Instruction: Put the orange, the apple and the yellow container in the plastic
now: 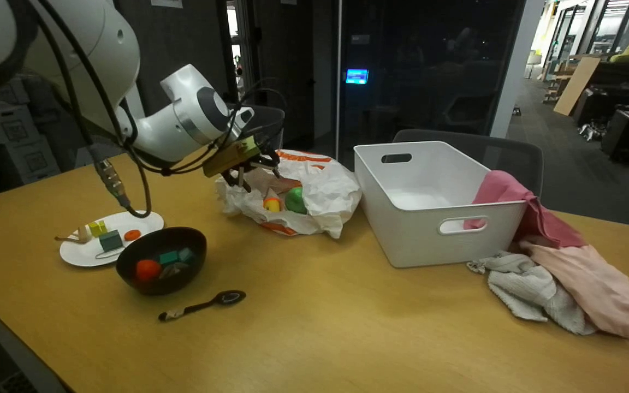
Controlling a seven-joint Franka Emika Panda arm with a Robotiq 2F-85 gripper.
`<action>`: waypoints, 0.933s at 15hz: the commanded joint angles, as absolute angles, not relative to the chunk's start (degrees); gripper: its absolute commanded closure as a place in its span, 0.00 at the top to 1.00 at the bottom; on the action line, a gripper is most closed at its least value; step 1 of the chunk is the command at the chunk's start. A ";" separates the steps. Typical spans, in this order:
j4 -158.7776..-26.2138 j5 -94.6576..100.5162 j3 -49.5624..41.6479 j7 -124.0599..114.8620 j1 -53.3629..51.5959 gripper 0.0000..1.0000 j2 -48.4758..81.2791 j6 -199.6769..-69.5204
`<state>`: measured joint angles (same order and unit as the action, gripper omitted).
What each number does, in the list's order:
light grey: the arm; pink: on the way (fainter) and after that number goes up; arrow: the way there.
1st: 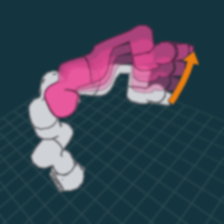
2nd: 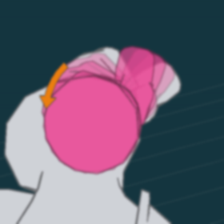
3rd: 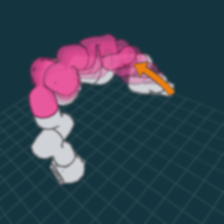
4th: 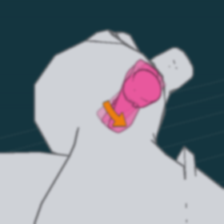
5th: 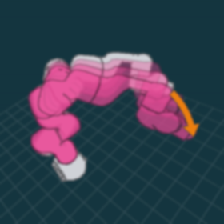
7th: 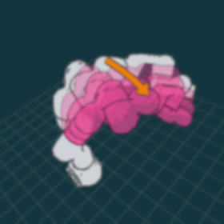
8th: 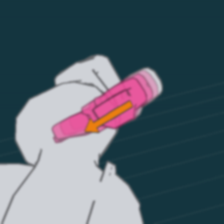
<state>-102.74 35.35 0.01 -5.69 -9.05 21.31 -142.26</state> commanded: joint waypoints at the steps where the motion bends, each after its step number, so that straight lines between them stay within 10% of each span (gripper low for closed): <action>1: -104.75 28.63 1.44 -4.66 -9.38 0.99 14.69 -132.60; 14: -102.22 10.29 4.03 4.97 -7.21 1.00 5.00 -97.55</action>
